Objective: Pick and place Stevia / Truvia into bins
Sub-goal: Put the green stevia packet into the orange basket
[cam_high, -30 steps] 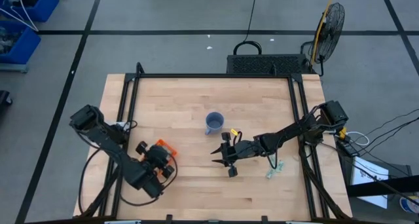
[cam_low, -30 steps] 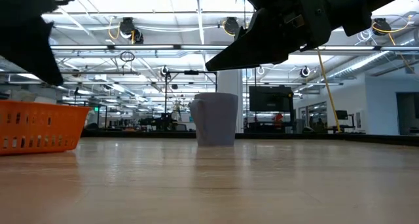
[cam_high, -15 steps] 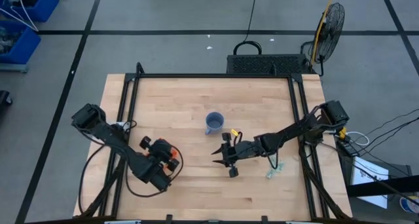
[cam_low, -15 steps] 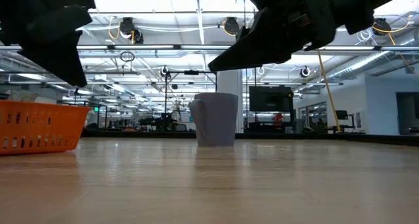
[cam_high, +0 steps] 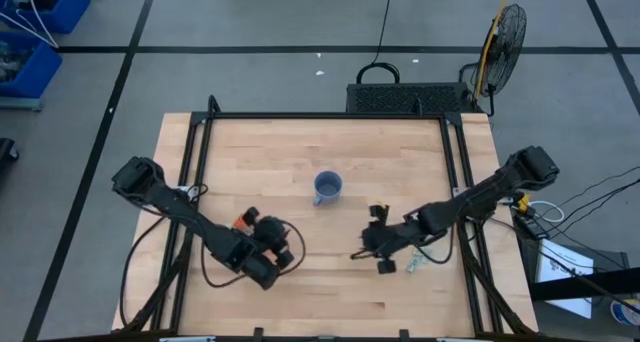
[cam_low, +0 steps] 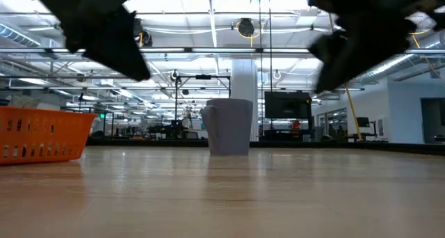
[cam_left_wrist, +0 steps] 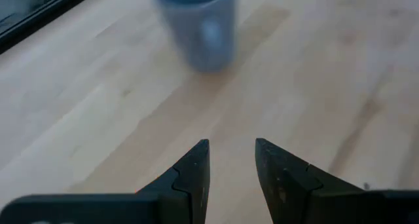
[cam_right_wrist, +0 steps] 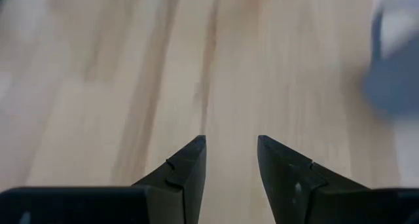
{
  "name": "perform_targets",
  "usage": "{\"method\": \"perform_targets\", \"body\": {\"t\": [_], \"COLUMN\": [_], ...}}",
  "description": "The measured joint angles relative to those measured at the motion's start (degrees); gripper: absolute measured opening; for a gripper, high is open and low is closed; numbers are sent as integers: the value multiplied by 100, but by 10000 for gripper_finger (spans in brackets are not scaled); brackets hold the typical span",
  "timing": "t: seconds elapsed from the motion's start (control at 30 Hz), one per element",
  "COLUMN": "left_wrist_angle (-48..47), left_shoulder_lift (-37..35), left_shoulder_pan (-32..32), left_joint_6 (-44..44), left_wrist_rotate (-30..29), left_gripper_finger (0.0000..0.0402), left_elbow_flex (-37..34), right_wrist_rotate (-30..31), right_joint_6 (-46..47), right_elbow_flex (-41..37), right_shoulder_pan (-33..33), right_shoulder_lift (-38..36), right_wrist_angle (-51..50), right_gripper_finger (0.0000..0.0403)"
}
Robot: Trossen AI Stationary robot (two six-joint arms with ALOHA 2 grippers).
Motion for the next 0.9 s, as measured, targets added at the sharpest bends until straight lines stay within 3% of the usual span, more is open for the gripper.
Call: {"method": "perform_targets", "body": {"t": [0.2, 0.37, 0.53, 0.77, 0.9], "left_wrist_angle": [1584, 2097, 2139, 2166, 2164], "left_shoulder_lift": [0, 0, 0, 0, 0], "left_shoulder_pan": [364, 646, 887, 1119, 1214], "left_joint_6": [1901, 2676, 2818, 3102, 3309], "left_wrist_rotate": [63, 261, 564, 627, 741], "left_gripper_finger": [129, 129, 129, 129, 129], "left_elbow_flex": [0, 0, 0, 0, 0], "right_wrist_rotate": [-148, -466, -465, -461, -461], "right_joint_6": [2331, 4215, 5218, 5493, 5506], "right_elbow_flex": [-4, -160, -603, -1146, -1437], "right_shoulder_pan": [536, 1001, 1198, 1207, 1207], "right_shoulder_lift": [-300, -317, -312, -317, -349], "right_wrist_angle": [-2418, -3898, -3979, -3368, -2872], "right_gripper_finger": [132, 132, 132, 131, 107]}}
